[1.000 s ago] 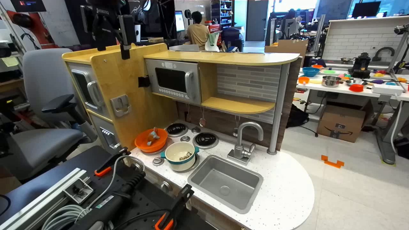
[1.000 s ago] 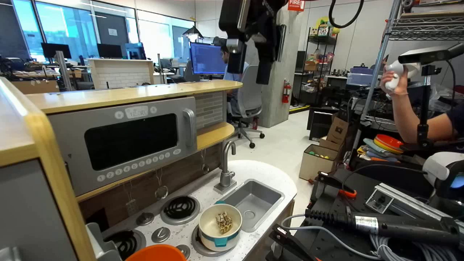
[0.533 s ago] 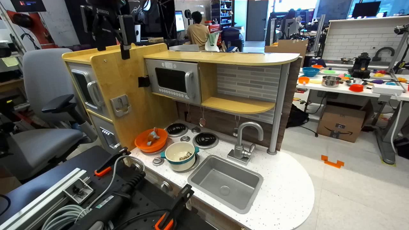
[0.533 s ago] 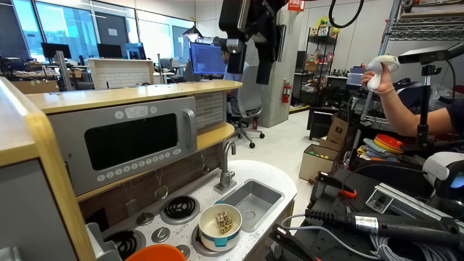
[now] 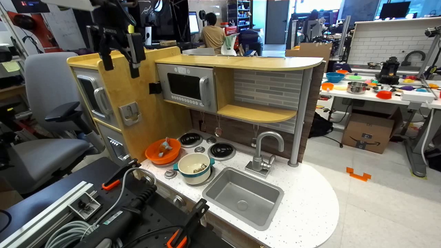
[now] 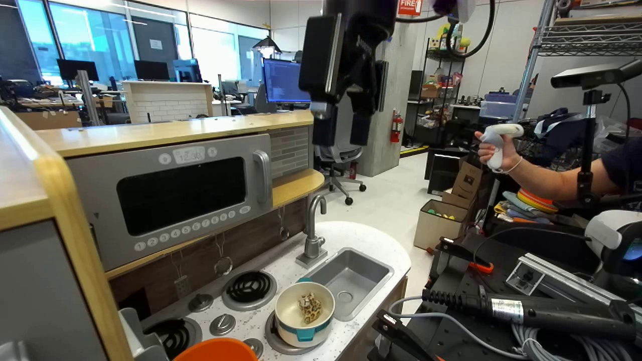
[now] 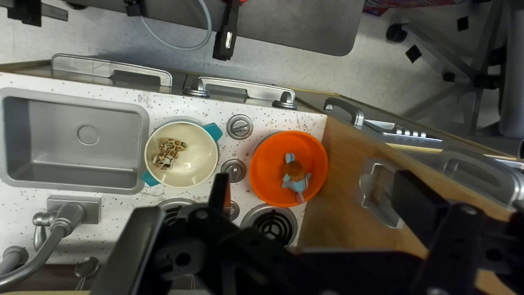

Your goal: Move the plush toy from the orange container to the sink

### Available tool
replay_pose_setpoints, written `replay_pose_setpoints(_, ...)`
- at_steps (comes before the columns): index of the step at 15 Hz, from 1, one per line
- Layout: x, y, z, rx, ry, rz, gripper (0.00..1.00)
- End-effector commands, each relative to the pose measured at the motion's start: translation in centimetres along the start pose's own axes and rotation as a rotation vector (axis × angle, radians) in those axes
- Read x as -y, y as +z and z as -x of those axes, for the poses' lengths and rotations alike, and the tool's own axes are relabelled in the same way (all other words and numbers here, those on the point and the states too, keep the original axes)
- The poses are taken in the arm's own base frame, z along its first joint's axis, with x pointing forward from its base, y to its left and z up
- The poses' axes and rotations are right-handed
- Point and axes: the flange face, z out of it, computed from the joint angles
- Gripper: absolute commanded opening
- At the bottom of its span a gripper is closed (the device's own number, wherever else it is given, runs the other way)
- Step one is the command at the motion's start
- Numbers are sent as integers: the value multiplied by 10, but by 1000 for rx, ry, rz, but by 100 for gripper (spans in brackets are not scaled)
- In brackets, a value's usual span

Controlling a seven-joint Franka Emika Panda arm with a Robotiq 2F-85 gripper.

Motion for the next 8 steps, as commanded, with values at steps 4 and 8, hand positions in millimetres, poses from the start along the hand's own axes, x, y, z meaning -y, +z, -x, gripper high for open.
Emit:
replay_pose_setpoints(4, -2, 94, -18, 65, -100, 138, 100)
replay_pose_setpoints(8, -8, 155, -31, 67, -170, 201, 100)
